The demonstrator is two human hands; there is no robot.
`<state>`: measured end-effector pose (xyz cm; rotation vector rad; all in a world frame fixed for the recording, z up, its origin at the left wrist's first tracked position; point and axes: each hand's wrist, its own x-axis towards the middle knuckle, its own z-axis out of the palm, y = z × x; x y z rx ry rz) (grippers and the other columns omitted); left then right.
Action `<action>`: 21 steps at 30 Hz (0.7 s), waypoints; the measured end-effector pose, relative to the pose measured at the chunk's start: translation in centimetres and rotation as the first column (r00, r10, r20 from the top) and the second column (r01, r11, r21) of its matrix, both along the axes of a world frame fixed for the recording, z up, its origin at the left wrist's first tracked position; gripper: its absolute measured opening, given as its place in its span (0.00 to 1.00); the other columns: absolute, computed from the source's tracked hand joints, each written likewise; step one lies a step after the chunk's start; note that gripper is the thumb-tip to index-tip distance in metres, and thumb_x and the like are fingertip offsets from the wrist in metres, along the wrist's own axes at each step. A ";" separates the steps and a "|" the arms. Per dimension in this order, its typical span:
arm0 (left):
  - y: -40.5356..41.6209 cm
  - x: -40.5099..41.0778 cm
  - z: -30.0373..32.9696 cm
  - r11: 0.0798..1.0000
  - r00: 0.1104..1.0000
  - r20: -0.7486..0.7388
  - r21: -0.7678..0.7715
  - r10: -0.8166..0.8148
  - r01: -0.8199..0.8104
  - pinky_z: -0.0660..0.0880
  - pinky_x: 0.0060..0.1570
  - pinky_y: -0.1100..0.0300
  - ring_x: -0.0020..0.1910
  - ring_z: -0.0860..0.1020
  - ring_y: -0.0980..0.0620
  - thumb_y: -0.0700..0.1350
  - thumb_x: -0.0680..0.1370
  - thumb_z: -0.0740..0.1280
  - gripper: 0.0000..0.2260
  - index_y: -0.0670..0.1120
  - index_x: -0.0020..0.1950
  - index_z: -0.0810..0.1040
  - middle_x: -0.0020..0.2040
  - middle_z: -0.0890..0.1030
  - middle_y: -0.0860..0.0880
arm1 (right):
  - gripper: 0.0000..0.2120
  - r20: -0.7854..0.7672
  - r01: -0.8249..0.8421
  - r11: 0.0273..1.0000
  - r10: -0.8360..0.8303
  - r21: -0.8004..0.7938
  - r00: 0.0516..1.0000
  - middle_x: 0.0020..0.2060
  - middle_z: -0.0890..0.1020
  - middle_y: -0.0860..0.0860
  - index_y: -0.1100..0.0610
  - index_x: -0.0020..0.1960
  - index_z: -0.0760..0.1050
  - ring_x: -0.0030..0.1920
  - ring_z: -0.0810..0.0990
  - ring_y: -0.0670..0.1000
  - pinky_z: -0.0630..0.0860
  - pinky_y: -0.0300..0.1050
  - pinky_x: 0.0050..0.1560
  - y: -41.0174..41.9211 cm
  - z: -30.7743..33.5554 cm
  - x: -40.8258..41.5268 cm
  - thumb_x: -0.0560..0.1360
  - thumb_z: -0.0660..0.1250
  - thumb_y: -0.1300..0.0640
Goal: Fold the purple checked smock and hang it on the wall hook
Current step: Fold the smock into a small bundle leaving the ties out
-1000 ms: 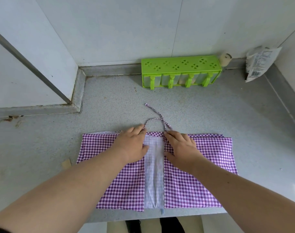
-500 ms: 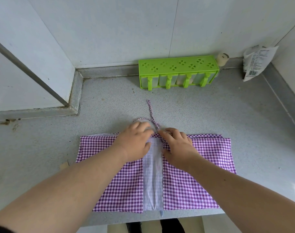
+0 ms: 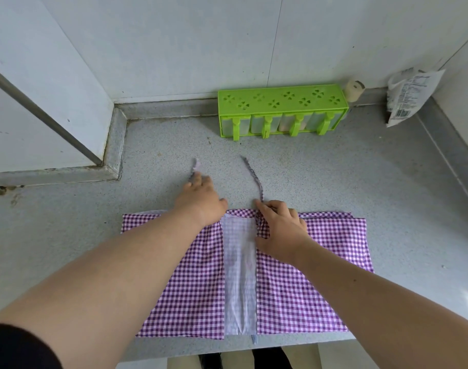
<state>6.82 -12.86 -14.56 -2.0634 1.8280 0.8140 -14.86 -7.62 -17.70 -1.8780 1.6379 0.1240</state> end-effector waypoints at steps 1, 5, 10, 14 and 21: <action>-0.3 0.2 0.1 0.999 0.999 -0.014 0.003 0.033 -0.033 0.51 0.82 0.43 0.86 0.44 0.40 0.60 0.85 0.58 0.38 0.44 0.87 0.45 0.87 0.40 0.43 | 0.47 0.003 0.002 1.000 -0.002 0.006 1.000 0.77 0.58 0.44 0.37 0.83 0.47 0.76 0.60 0.55 0.59 0.62 0.78 -0.2 -0.1 0.0 0.72 0.70 0.41; 0.7 0.7 0.2 0.961 0.978 -0.001 -0.186 -0.211 0.207 0.53 0.82 0.43 0.85 0.48 0.42 0.61 0.84 0.58 0.35 0.50 0.87 0.51 0.87 0.44 0.48 | 0.46 0.028 0.009 1.000 -0.009 0.019 1.000 0.78 0.57 0.46 0.37 0.83 0.44 0.77 0.60 0.55 0.58 0.62 0.78 -0.4 0.2 0.0 0.75 0.69 0.43; 5.2 0.9 0.2 0.733 0.794 0.083 -0.337 -0.602 0.591 0.59 0.80 0.46 0.80 0.60 0.45 0.61 0.83 0.59 0.28 0.51 0.82 0.63 0.82 0.60 0.48 | 0.32 0.024 0.045 0.954 -0.040 -0.295 0.999 0.77 0.64 0.47 0.46 0.82 0.56 0.77 0.63 0.53 0.59 0.57 0.79 2.2 0.3 -1.0 0.80 0.61 0.53; 7.2 -0.6 -1.4 0.632 0.655 0.022 -0.238 -0.755 0.737 0.49 0.84 0.43 0.85 0.47 0.47 0.65 0.84 0.56 0.33 0.58 0.86 0.48 0.87 0.44 0.51 | 0.29 -0.034 -0.004 0.967 -0.005 -0.256 0.999 0.83 0.54 0.49 0.51 0.84 0.51 0.84 0.47 0.49 0.46 0.55 0.83 4.5 -2.1 -2.5 0.84 0.53 0.51; 8.3 -4.2 -4.7 0.623 0.620 0.087 0.002 -0.780 0.782 0.35 0.82 0.43 0.83 0.30 0.47 0.76 0.79 0.53 0.48 0.52 0.84 0.31 0.82 0.26 0.49 | 0.29 0.063 -0.048 0.972 0.065 -0.232 0.996 0.84 0.48 0.43 0.50 0.85 0.50 0.83 0.39 0.42 0.44 0.54 0.83 4.1 -2.7 -4.2 0.86 0.53 0.51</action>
